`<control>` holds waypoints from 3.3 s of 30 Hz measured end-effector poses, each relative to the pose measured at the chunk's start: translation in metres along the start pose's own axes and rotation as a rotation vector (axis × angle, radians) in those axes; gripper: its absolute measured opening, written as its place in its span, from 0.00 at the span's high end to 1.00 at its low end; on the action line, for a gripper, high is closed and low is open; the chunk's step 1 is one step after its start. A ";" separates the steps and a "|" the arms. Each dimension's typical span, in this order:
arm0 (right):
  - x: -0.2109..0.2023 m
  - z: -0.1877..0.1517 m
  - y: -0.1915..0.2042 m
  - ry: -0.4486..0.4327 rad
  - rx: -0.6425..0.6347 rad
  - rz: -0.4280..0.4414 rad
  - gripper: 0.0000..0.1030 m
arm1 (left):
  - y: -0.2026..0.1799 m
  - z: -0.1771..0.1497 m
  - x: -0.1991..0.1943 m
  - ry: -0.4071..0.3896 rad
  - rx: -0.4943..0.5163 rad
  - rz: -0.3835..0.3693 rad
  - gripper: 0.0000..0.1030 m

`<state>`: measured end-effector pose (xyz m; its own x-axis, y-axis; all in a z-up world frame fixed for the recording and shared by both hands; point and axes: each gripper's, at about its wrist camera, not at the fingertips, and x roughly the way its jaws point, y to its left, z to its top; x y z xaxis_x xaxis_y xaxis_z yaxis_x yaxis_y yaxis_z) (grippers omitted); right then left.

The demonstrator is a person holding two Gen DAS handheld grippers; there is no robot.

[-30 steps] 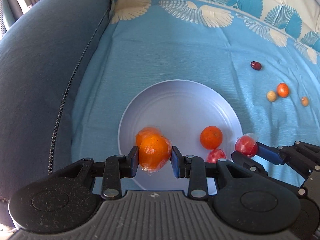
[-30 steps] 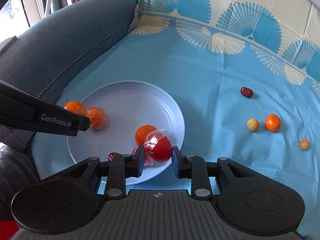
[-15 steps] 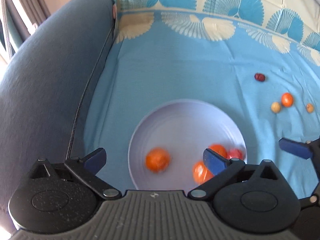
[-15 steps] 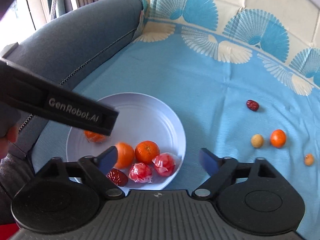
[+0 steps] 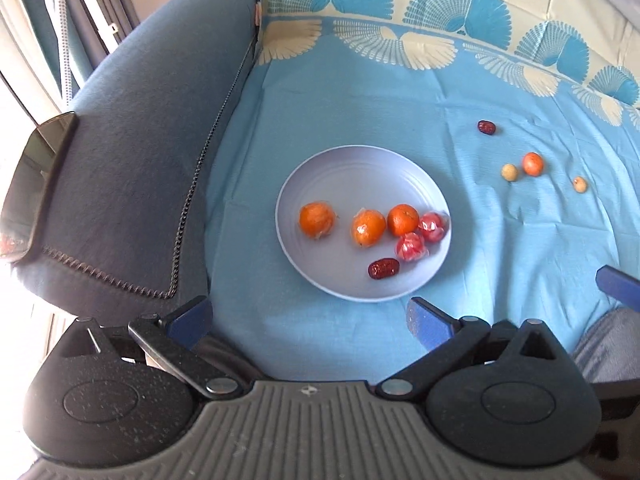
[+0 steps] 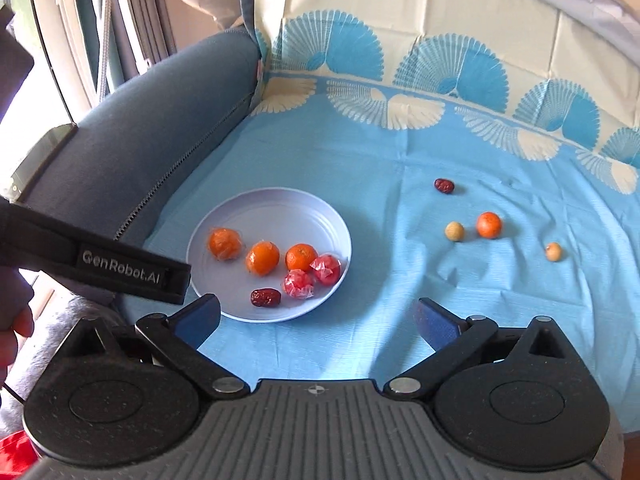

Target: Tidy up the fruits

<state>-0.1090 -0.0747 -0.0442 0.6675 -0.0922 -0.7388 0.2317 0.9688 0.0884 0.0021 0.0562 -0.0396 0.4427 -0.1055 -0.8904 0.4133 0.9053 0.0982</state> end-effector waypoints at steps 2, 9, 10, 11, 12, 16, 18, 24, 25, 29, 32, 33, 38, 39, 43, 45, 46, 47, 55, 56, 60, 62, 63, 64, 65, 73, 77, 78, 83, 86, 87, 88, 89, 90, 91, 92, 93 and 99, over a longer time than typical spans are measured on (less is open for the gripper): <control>-0.014 -0.006 0.002 -0.018 -0.014 -0.007 0.01 | 0.001 -0.010 -0.011 -0.013 -0.009 -0.002 0.00; -0.052 -0.020 0.006 -0.086 -0.053 -0.027 0.01 | 0.004 -0.037 -0.039 -0.057 -0.020 0.010 0.00; -0.055 -0.021 0.005 -0.094 -0.057 -0.030 0.01 | 0.004 -0.040 -0.042 -0.061 -0.019 0.011 0.00; -0.059 -0.023 0.005 -0.101 -0.058 -0.032 0.01 | 0.003 -0.043 -0.045 -0.065 -0.017 0.012 0.00; -0.063 -0.025 0.005 -0.106 -0.058 -0.033 0.01 | 0.002 -0.045 -0.047 -0.071 -0.015 0.015 0.00; -0.072 -0.030 0.004 -0.122 -0.058 -0.034 0.01 | -0.002 -0.050 -0.056 -0.094 0.002 0.029 0.00; -0.075 -0.031 0.005 -0.129 -0.059 -0.036 0.01 | -0.002 -0.051 -0.060 -0.106 0.003 0.034 0.00; -0.080 -0.032 0.006 -0.145 -0.068 -0.034 0.01 | -0.003 -0.053 -0.065 -0.118 0.010 0.038 0.00; -0.080 -0.032 0.006 -0.144 -0.069 -0.034 0.01 | -0.003 -0.053 -0.065 -0.117 0.010 0.037 0.00; -0.079 -0.032 0.007 -0.144 -0.068 -0.035 0.01 | -0.004 -0.052 -0.063 -0.113 0.012 0.038 0.00; -0.078 -0.031 0.007 -0.139 -0.062 -0.034 0.01 | -0.005 -0.051 -0.061 -0.109 0.016 0.041 0.00; -0.077 -0.031 0.007 -0.136 -0.060 -0.033 0.01 | -0.006 -0.051 -0.060 -0.106 0.017 0.042 0.00; -0.071 -0.031 0.002 -0.123 -0.048 -0.026 0.01 | -0.009 -0.048 -0.054 -0.092 0.027 0.050 0.00; -0.069 -0.031 0.000 -0.122 -0.044 -0.025 0.01 | -0.010 -0.047 -0.053 -0.089 0.031 0.052 0.00; -0.061 -0.031 -0.011 -0.122 -0.011 -0.045 0.01 | -0.018 -0.039 -0.045 -0.081 0.049 0.057 0.00; -0.056 -0.031 -0.022 -0.127 0.020 -0.078 0.01 | -0.025 -0.032 -0.041 -0.087 0.059 0.049 0.00; -0.052 -0.032 -0.030 -0.127 0.036 -0.101 0.01 | -0.030 -0.028 -0.038 -0.091 0.067 0.043 0.00; -0.047 -0.032 -0.039 -0.125 0.054 -0.125 0.01 | -0.035 -0.023 -0.035 -0.094 0.077 0.038 0.00; 0.027 -0.029 -0.158 -0.080 0.307 -0.316 0.01 | -0.115 0.033 0.021 -0.113 0.202 -0.069 0.00; 0.041 -0.029 -0.173 -0.065 0.329 -0.322 0.01 | -0.129 0.042 0.034 -0.115 0.227 -0.078 0.00; 0.092 -0.023 -0.225 -0.057 0.387 -0.379 0.01 | -0.179 0.074 0.089 -0.100 0.293 -0.119 0.00; 0.116 -0.017 -0.248 -0.064 0.409 -0.408 0.01 | -0.199 0.089 0.118 -0.084 0.308 -0.129 0.00; 0.127 -0.015 -0.257 -0.065 0.418 -0.414 0.01 | -0.209 0.097 0.134 -0.077 0.314 -0.133 0.00; 0.140 -0.013 -0.267 -0.066 0.429 -0.417 0.01 | -0.218 0.104 0.147 -0.075 0.320 -0.139 0.00; 0.152 -0.011 -0.276 -0.065 0.436 -0.421 0.01 | -0.225 0.110 0.159 -0.080 0.323 -0.141 0.00; 0.221 -0.014 -0.305 -0.080 0.359 -0.440 0.01 | -0.260 0.132 0.227 -0.073 0.388 -0.147 0.00; 0.219 -0.016 -0.301 -0.114 0.343 -0.450 0.01 | -0.260 0.129 0.235 -0.079 0.388 -0.168 0.00; 0.219 -0.016 -0.302 -0.114 0.348 -0.445 0.01 | -0.259 0.128 0.234 -0.081 0.384 -0.173 0.03; 0.206 -0.017 -0.293 -0.128 0.301 -0.446 0.75 | -0.265 0.124 0.213 -0.087 0.427 -0.274 0.73; 0.203 -0.017 -0.292 -0.135 0.301 -0.449 0.74 | -0.266 0.120 0.200 -0.095 0.440 -0.282 0.73; 0.201 -0.016 -0.292 -0.139 0.301 -0.460 0.74 | -0.264 0.120 0.192 -0.110 0.435 -0.274 0.73; 0.196 -0.015 -0.290 -0.141 0.298 -0.473 0.74 | -0.262 0.119 0.181 -0.124 0.427 -0.272 0.73; 0.189 -0.013 -0.288 -0.143 0.294 -0.483 0.74 | -0.257 0.119 0.169 -0.134 0.416 -0.276 0.73; 0.179 -0.012 -0.285 -0.153 0.293 -0.484 0.74 | -0.251 0.119 0.155 -0.142 0.399 -0.280 0.73; 0.168 -0.010 -0.280 -0.164 0.293 -0.482 0.74 | -0.245 0.118 0.142 -0.149 0.382 -0.280 0.73; 0.153 -0.009 -0.274 -0.177 0.293 -0.471 0.74 | -0.238 0.117 0.126 -0.153 0.365 -0.263 0.73; 0.138 -0.008 -0.267 -0.189 0.293 -0.450 0.74 | -0.231 0.114 0.112 -0.152 0.352 -0.239 0.73; 0.057 -0.023 -0.220 -0.201 0.303 -0.279 0.74 | -0.175 0.072 0.039 -0.130 0.266 -0.188 0.73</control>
<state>-0.1382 -0.2874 -0.1210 0.6669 -0.4121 -0.6208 0.5988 0.7923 0.1174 0.0043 -0.1362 -0.0590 0.4301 -0.3273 -0.8414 0.6822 0.7282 0.0655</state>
